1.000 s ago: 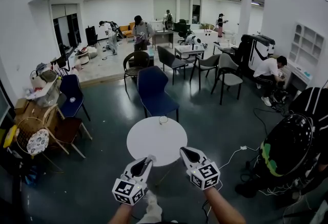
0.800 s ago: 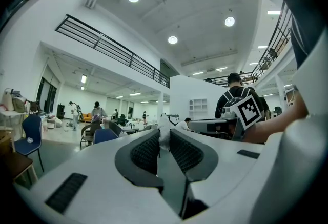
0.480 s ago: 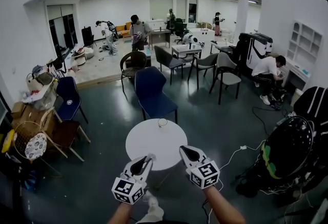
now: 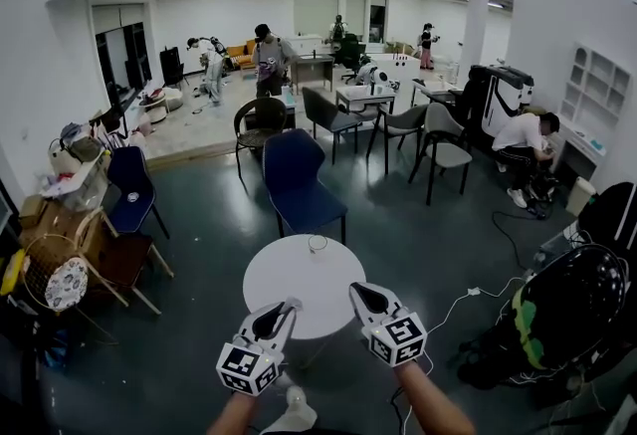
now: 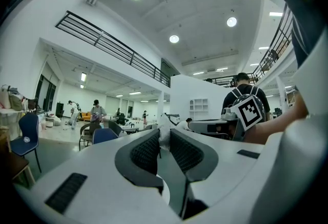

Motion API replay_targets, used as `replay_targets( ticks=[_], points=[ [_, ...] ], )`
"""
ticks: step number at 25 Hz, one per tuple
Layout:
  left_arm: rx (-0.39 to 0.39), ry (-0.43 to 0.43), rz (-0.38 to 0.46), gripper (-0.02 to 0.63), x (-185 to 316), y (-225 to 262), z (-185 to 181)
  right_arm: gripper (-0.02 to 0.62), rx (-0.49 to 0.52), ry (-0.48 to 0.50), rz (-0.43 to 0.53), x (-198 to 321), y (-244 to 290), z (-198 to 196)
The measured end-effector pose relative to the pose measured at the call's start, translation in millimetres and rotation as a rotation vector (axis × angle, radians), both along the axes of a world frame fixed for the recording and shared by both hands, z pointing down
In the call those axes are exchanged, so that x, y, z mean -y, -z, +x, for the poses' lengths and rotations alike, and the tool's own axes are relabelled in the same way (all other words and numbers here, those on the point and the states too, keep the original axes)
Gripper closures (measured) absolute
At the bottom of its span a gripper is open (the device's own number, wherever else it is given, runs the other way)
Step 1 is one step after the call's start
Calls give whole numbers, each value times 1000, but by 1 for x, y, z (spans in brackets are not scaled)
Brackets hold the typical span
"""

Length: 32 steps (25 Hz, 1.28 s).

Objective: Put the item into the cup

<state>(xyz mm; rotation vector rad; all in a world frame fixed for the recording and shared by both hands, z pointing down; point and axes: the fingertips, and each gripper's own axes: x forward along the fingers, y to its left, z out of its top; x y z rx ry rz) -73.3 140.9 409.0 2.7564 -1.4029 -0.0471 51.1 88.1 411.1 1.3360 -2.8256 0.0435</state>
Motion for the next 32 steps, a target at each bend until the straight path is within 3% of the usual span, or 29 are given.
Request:
replay_targets(
  ticks=[15,26,32],
  points=[
    [-22,-7,-31,535,91,-18,-15,578,-6,6,-47,88,-30,-20],
    [-41,-21,-40,535,150,2,-15,578,2,-7,-56,151,-13,-19],
    [-21,-15,-45,535,177,2,-40,578,-12,-14,-45,179,-6,-40]
  ],
)
